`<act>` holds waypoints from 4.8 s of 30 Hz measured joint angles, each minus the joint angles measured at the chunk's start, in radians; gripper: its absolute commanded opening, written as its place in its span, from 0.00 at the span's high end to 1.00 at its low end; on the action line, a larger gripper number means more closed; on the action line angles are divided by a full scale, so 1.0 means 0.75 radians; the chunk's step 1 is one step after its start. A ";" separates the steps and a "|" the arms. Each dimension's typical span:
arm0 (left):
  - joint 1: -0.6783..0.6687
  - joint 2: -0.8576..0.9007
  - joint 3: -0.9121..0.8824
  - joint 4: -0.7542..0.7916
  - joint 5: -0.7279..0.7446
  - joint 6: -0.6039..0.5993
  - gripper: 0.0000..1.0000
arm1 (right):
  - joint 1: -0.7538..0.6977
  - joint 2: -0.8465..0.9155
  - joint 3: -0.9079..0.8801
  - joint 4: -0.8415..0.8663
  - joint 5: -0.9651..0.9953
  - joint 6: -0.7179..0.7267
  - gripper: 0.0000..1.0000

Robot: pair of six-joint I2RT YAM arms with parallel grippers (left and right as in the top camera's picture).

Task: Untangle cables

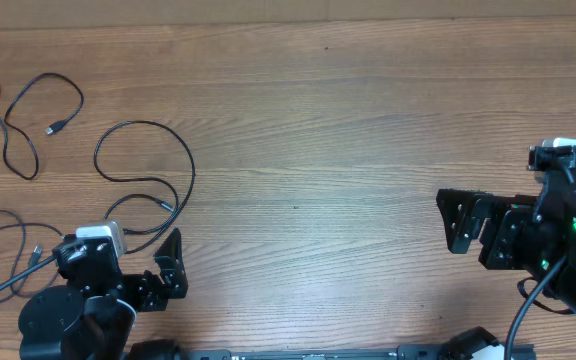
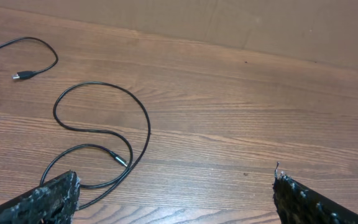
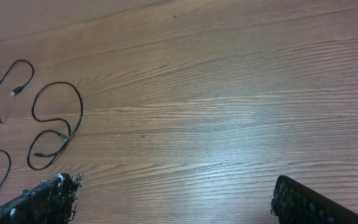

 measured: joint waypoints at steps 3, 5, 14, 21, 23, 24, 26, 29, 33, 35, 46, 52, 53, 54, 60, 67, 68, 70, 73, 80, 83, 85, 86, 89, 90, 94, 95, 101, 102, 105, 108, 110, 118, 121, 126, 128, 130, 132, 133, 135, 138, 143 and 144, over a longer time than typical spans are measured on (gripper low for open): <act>0.000 0.000 0.000 0.000 0.000 0.000 0.00 | 0.000 0.000 0.000 0.001 0.000 0.000 0.00; 0.000 0.000 0.000 0.000 0.000 0.000 0.00 | 0.000 0.000 0.000 0.001 0.000 0.000 0.00; 0.000 0.000 0.000 -0.001 0.000 0.000 0.00 | 0.000 -0.020 -0.097 0.151 0.001 0.000 0.00; 0.000 0.000 0.000 -0.001 -0.001 0.000 0.00 | 0.000 -0.184 -0.315 0.401 0.001 0.000 0.00; 0.000 0.000 -0.001 -0.001 -0.004 0.000 0.00 | 0.000 -0.248 -0.411 0.503 0.001 -0.001 0.00; 0.000 0.000 -0.001 -0.001 -0.005 0.000 0.00 | 0.000 -0.269 -0.450 0.547 0.001 -0.001 0.00; 0.000 0.000 -0.001 0.000 -0.005 0.000 0.00 | 0.000 -0.308 -0.573 0.729 0.001 -0.001 0.00; 0.000 0.000 -0.002 -0.001 -0.005 0.000 0.00 | 0.000 -0.311 -0.742 0.974 0.001 0.001 0.00; 0.000 0.000 -0.005 0.000 -0.009 0.000 0.00 | -0.001 -0.295 -0.948 1.202 0.001 0.001 0.00; 0.000 0.000 -0.005 -0.001 -0.009 0.000 0.00 | 0.000 -0.295 -1.046 1.269 0.001 0.000 0.00; 0.000 0.000 -0.006 -0.001 -0.009 0.000 0.00 | -0.009 -0.454 -1.497 1.416 -0.002 0.001 0.00; 0.000 0.000 -0.006 -0.001 -0.009 0.000 0.00 | -0.172 -0.687 -1.646 1.472 0.002 0.001 0.00; 0.000 0.000 -0.006 -0.001 -0.009 0.000 0.01 | -0.209 -0.720 -1.664 1.476 0.005 0.001 0.00; 0.000 0.000 -0.006 0.000 -0.009 0.000 0.00 | -0.232 -0.746 -1.675 1.479 0.005 0.000 0.00; 0.000 0.000 -0.007 -0.001 -0.009 0.000 0.01 | -0.343 -0.979 -1.785 1.571 0.005 0.000 0.00; 0.000 0.000 -0.007 -0.001 -0.009 0.000 0.01 | -0.522 -1.278 -1.960 1.635 0.007 0.000 0.00; 0.000 0.000 -0.007 -0.001 -0.009 0.000 0.00 | -0.545 -1.301 -1.989 1.653 0.007 0.001 0.00; 0.000 0.000 -0.007 -0.001 -0.009 0.000 0.00 | -0.573 -1.340 -2.054 1.733 0.007 0.001 0.00; 0.000 0.000 -0.007 -0.001 -0.009 0.000 0.00 | -0.586 -1.357 -2.131 1.842 0.006 0.001 0.00; 0.000 0.000 -0.007 -0.001 -0.009 0.000 0.00 | -0.586 -1.357 -2.145 1.866 0.006 0.001 0.00; 0.000 0.000 -0.007 -0.001 -0.009 0.000 0.01 | -0.586 -1.357 -2.168 1.922 0.005 0.001 0.00; 0.000 0.000 -0.007 -0.001 -0.009 0.000 0.00 | -0.586 -1.358 -2.204 1.956 0.006 0.001 0.00; 0.000 0.000 -0.007 -0.001 -0.009 0.000 0.00 | -0.586 -1.358 -2.225 1.957 0.006 0.001 0.00; 0.000 0.000 -0.007 -0.001 -0.009 0.000 0.00 | -0.586 -1.358 -2.277 1.955 0.006 0.001 0.00; 0.000 0.000 -0.007 -0.001 -0.009 0.000 0.00 | -0.586 -1.358 -2.290 1.957 0.006 0.001 0.00; 0.000 0.000 -0.007 -0.001 -0.009 0.000 0.00 | -0.586 -1.358 -2.310 1.963 0.006 0.001 0.00; 0.000 0.000 -0.007 -0.001 -0.009 0.000 0.01 | -0.586 -1.358 -2.316 1.964 0.006 0.000 0.00; 0.000 0.000 -0.007 -0.001 -0.009 0.000 0.00 | -0.586 -1.358 -2.359 2.026 0.006 0.001 0.00; 0.000 0.000 -0.007 -0.001 -0.009 0.000 0.00 | -0.586 -1.358 -2.378 2.057 0.006 0.001 0.00; 0.000 0.000 -0.007 -0.001 -0.009 0.000 0.00 | -0.586 -1.358 -2.394 2.057 0.006 0.001 0.00; 0.000 0.000 -0.007 -0.001 -0.009 0.000 0.00 | -0.586 -1.359 -2.394 2.059 0.006 0.001 0.00; 0.000 0.000 -0.007 -0.001 -0.009 0.000 0.00 | -0.586 -1.359 -2.394 2.058 0.006 0.001 0.00; 0.000 0.000 -0.007 -0.001 -0.009 0.000 0.00 | -0.599 -1.359 -2.394 2.059 0.006 0.001 0.00; 0.000 0.000 -0.007 -0.001 -0.009 0.000 0.00 | -0.603 -1.359 -2.394 2.059 0.005 0.001 0.00; 0.000 0.000 -0.007 -0.001 -0.009 0.000 0.00 | -0.603 -1.359 -2.394 2.058 0.006 -0.001 0.00; 0.000 0.000 -0.007 -0.001 -0.009 0.000 0.00 | -0.603 -1.359 -2.394 2.058 0.006 -0.001 0.00; 0.000 0.000 -0.007 -0.001 -0.009 0.000 0.00 | -0.603 -1.359 -2.394 2.049 -0.015 -0.058 0.00; 0.000 0.000 -0.007 -0.001 -0.009 0.000 0.00 | -0.602 -1.359 -2.394 2.041 -0.058 -0.178 0.00; 0.000 0.000 -0.007 -0.001 -0.009 0.000 0.00 | -0.602 -1.359 -2.394 2.041 -0.071 -0.222 0.00; 0.000 0.000 -0.007 -0.001 -0.009 0.000 0.00 | -0.602 -1.359 -2.394 2.040 -0.087 -0.302 0.00; 0.000 0.000 -0.007 -0.001 -0.009 0.000 0.00 | -0.602 -1.359 -2.394 2.039 -0.099 -0.388 0.00; 0.000 0.000 -0.007 -0.001 -0.009 0.000 0.00 | -0.602 -1.359 -2.394 2.038 -0.098 -0.452 0.00; 0.000 0.000 -0.007 -0.001 -0.009 0.000 0.00 | -0.602 -1.359 -2.394 2.037 -0.098 -0.460 0.00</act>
